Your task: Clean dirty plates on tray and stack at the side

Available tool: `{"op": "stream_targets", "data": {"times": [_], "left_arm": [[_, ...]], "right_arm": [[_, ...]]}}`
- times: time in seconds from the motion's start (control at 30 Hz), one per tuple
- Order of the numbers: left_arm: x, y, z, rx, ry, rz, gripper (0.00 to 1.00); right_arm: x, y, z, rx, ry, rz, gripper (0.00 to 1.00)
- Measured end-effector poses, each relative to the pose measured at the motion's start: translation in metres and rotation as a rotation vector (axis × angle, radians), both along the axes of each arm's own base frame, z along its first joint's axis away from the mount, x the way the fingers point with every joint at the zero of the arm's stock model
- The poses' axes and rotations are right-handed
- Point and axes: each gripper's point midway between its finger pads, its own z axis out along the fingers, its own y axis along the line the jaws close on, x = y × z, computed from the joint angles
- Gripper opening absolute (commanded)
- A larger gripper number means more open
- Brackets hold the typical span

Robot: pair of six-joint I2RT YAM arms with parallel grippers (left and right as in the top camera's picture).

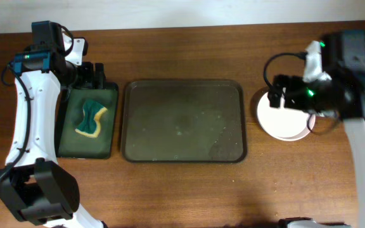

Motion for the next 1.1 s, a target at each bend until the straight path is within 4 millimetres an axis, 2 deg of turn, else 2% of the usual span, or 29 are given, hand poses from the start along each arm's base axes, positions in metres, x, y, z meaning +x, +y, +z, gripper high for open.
{"op": "stream_targets", "data": {"times": [0.03,0.17,0.23,0.33,0.47,0.6,0.77,0.9,1.0,1.1], "left_arm": [[0.000,0.000,0.000,-0.001,0.000,0.000,0.99],[0.000,-0.001,0.000,-0.007,0.000,-0.003,0.99],[0.000,-0.001,0.000,-0.007,0.000,-0.003,0.99],[0.000,-0.001,0.000,-0.008,0.000,-0.003,0.99],[0.000,-0.001,0.000,-0.007,0.000,-0.003,0.99],[0.000,-0.002,0.000,-0.008,0.001,-0.004,0.99],[0.000,-0.002,0.000,-0.011,0.000,-0.005,1.00],[0.000,-0.002,0.000,-0.011,0.000,-0.005,0.99],[0.000,-0.002,0.000,-0.012,0.002,-0.005,0.99],[0.000,-0.002,-0.001,-0.011,0.003,-0.005,0.99]], "right_arm": [[-0.016,-0.001,0.015,0.002,-0.050,0.000,0.98],[-0.045,-0.001,0.048,0.006,-0.181,0.000,0.98],[-0.055,-0.002,0.056,0.007,-0.219,0.000,0.98],[-0.064,-0.004,0.055,-0.003,-0.205,-0.006,0.98],[-0.060,-0.008,0.057,-0.021,-0.221,-0.018,0.98],[-0.031,-0.005,0.083,-0.050,-0.460,0.024,0.98],[-0.039,-0.005,0.087,-0.100,-0.743,0.068,0.98],[-0.058,-0.006,0.065,-0.122,-0.921,0.073,0.98],[-0.068,-0.006,0.028,-0.131,-1.012,0.072,0.98],[-0.068,-0.006,0.005,-0.135,-1.106,0.066,0.98]]}}
